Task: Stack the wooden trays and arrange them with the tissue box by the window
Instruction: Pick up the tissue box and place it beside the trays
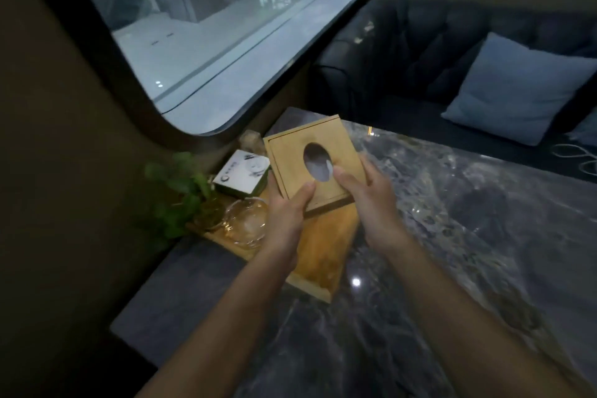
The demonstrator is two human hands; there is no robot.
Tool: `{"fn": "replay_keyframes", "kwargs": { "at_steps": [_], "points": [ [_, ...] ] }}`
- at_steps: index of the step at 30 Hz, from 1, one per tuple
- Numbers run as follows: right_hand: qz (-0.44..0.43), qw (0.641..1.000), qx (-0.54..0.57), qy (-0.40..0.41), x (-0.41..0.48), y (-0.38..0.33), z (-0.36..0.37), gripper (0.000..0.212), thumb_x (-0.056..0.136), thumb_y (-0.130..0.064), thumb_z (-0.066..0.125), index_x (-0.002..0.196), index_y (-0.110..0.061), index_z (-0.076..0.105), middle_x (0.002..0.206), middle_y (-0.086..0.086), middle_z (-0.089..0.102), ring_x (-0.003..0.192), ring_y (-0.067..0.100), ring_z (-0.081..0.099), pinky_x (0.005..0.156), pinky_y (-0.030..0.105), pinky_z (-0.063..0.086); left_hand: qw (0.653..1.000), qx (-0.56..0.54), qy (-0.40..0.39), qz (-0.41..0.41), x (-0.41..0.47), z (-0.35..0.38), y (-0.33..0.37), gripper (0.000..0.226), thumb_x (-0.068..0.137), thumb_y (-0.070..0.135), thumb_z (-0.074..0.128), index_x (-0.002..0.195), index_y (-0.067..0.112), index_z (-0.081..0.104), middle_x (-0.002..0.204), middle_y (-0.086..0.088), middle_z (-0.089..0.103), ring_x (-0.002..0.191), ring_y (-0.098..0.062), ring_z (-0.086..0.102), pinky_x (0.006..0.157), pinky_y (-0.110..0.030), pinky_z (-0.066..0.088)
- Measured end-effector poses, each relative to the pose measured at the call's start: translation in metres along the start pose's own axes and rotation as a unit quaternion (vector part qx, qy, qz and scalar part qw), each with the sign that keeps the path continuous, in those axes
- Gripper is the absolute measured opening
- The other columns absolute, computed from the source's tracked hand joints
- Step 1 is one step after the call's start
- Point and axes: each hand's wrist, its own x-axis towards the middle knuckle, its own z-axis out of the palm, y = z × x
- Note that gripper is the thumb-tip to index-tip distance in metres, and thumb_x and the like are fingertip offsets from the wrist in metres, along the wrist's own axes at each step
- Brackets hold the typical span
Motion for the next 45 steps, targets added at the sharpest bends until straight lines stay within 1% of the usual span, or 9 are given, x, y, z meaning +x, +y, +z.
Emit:
{"fn": "replay_keyframes", "kwargs": {
  "at_steps": [9,14,19,23,27,30,33,37,45],
  "points": [
    [0.055,0.979,0.043,-0.192,-0.054,0.021,0.114,0.020,0.084,-0.019,0.063,0.103,-0.024,0.068,0.091,-0.007,0.073,0.081,0.002,0.067,0.063,0.013,0.049,0.973,-0.082,0.217,-0.011,-0.063,-0.113,-0.012,0.059,0.085,0.018,0.062,0.138,0.029,0.038,0.121,0.002,0.063,0.107,-0.016,0.063,0.092,-0.038,0.051],
    [0.103,0.959,-0.023,-0.262,-0.072,0.053,0.141,0.020,0.079,-0.033,0.065,0.098,-0.033,0.068,0.093,-0.015,0.071,0.091,0.004,0.065,0.075,0.022,0.049,0.953,-0.087,0.282,-0.073,-0.090,-0.140,-0.040,0.055,0.085,0.026,0.061,0.135,0.032,0.040,0.126,0.003,0.058,0.111,-0.016,0.055,0.099,-0.040,0.044],
    [0.144,0.948,-0.057,-0.276,-0.077,0.079,0.150,0.036,0.077,-0.026,0.070,0.111,-0.016,0.066,0.113,0.005,0.068,0.109,0.019,0.060,0.100,0.040,0.045,0.929,-0.135,0.300,-0.167,-0.090,-0.150,-0.065,0.054,0.082,0.028,0.063,0.131,0.034,0.040,0.119,0.001,0.056,0.106,-0.021,0.053,0.101,-0.046,0.041],
    [0.197,0.938,-0.063,-0.278,-0.076,0.092,0.147,0.016,0.075,-0.024,0.072,0.079,-0.040,0.069,0.087,-0.025,0.068,0.089,-0.008,0.059,0.068,0.001,0.044,0.920,-0.148,0.303,-0.200,-0.087,-0.152,-0.083,0.055,0.080,0.031,0.064,0.130,0.035,0.042,0.122,-0.003,0.058,0.110,-0.026,0.054,0.103,-0.050,0.042],
    [0.199,0.931,-0.094,-0.291,-0.074,0.101,0.144,0.047,0.079,-0.030,0.069,0.124,-0.025,0.056,0.132,-0.002,0.056,0.126,0.016,0.046,0.105,0.031,0.037,0.916,-0.186,0.289,-0.207,-0.079,-0.156,-0.088,0.052,0.084,0.031,0.061,0.132,0.031,0.041,0.123,-0.006,0.058,0.112,-0.029,0.055,0.101,-0.053,0.044],
    [0.175,0.945,-0.133,-0.240,-0.083,0.099,0.143,0.075,0.083,-0.035,0.065,0.144,-0.015,0.026,0.152,0.004,0.030,0.139,0.020,0.026,0.112,0.033,0.022,0.905,-0.200,0.304,-0.221,-0.070,-0.166,-0.085,0.054,0.086,0.027,0.059,0.135,0.026,0.036,0.113,-0.009,0.058,0.106,-0.031,0.057,0.092,-0.055,0.049],
    [0.209,0.955,-0.134,-0.163,-0.107,0.099,0.138,0.076,0.084,-0.037,0.062,0.145,-0.015,0.020,0.151,0.005,0.031,0.137,0.021,0.030,0.108,0.032,0.027,0.889,-0.183,0.339,-0.249,-0.063,-0.178,-0.081,0.052,0.086,0.023,0.061,0.133,0.021,0.039,0.108,-0.011,0.060,0.097,-0.030,0.059,0.074,-0.047,0.053],
    [0.262,0.944,-0.079,-0.185,-0.134,0.099,0.140,0.064,0.087,-0.035,0.058,0.141,-0.018,0.028,0.139,-0.002,0.047,0.127,0.014,0.043,0.089,0.010,0.034,0.909,-0.104,0.322,-0.245,-0.061,-0.192,-0.084,0.062,0.085,0.028,0.061,0.140,0.027,0.033,0.130,-0.009,0.054,0.115,-0.031,0.053,0.097,-0.056,0.045],
    [0.311,0.929,-0.076,-0.186,-0.113,0.102,0.151,0.068,0.094,-0.032,0.047,0.147,-0.009,0.010,0.147,0.008,0.039,0.133,0.024,0.038,0.106,0.032,0.031,0.936,-0.033,0.260,-0.235,-0.049,-0.193,-0.076,0.046,0.093,0.027,0.051,0.135,0.015,0.040,0.130,-0.013,0.056,0.113,-0.031,0.055,0.099,-0.054,0.045]
  ]
}}
